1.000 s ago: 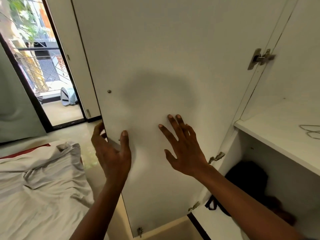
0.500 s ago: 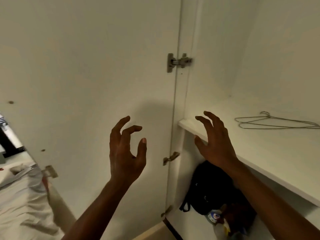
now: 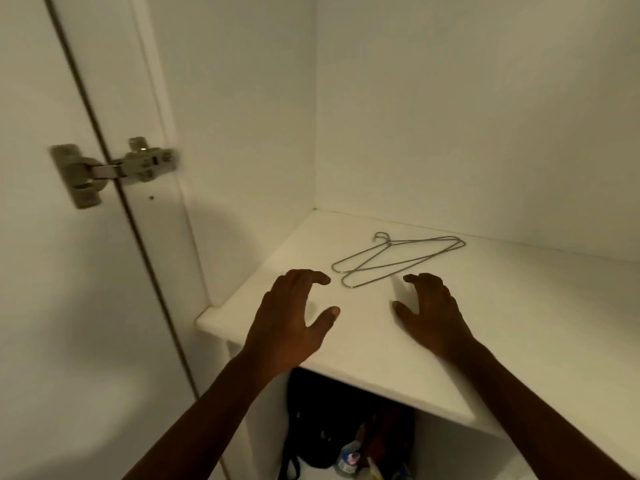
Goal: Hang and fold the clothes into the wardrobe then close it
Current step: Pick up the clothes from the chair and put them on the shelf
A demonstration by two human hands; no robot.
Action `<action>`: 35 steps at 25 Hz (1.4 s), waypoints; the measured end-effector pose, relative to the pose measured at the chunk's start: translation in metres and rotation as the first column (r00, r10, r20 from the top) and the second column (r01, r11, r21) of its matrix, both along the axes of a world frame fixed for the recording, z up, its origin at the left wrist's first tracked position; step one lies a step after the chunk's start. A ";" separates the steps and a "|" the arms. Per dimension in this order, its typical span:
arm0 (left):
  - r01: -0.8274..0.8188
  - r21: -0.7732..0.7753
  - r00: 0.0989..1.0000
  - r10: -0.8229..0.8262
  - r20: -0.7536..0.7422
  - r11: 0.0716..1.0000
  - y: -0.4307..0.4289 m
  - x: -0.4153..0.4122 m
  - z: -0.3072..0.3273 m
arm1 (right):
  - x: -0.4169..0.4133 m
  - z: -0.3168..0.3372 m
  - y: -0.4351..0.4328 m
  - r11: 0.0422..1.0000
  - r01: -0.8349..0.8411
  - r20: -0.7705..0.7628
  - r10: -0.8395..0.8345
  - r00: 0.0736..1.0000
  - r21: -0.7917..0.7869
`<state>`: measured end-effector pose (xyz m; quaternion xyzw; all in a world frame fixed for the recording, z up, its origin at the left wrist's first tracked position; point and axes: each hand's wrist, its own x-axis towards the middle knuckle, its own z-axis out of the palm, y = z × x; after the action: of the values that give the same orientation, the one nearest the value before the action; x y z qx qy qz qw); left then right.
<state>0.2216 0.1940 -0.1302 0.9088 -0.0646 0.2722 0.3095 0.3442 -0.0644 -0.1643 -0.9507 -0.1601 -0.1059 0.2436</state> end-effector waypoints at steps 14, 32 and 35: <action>0.047 0.405 0.992 0.007 -0.129 0.913 -0.083 0.221 -0.032 | 0.032 -0.004 -0.005 0.925 0.372 0.033 -0.370 0.928 -0.081; 0.677 0.287 0.671 -0.729 0.137 0.677 -0.237 0.078 -0.005 | -0.199 0.011 -0.153 0.680 0.716 0.225 -0.731 0.644 0.157; 0.770 0.284 0.550 -0.820 0.157 0.571 -0.292 0.006 -0.001 | -0.291 0.016 -0.189 0.597 0.781 0.247 -0.797 0.551 0.185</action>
<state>0.2280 -0.0982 -0.1312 0.7575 -0.5363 0.2164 0.3027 0.0531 -0.2530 -0.1479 -0.8857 0.2505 -0.3529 0.1678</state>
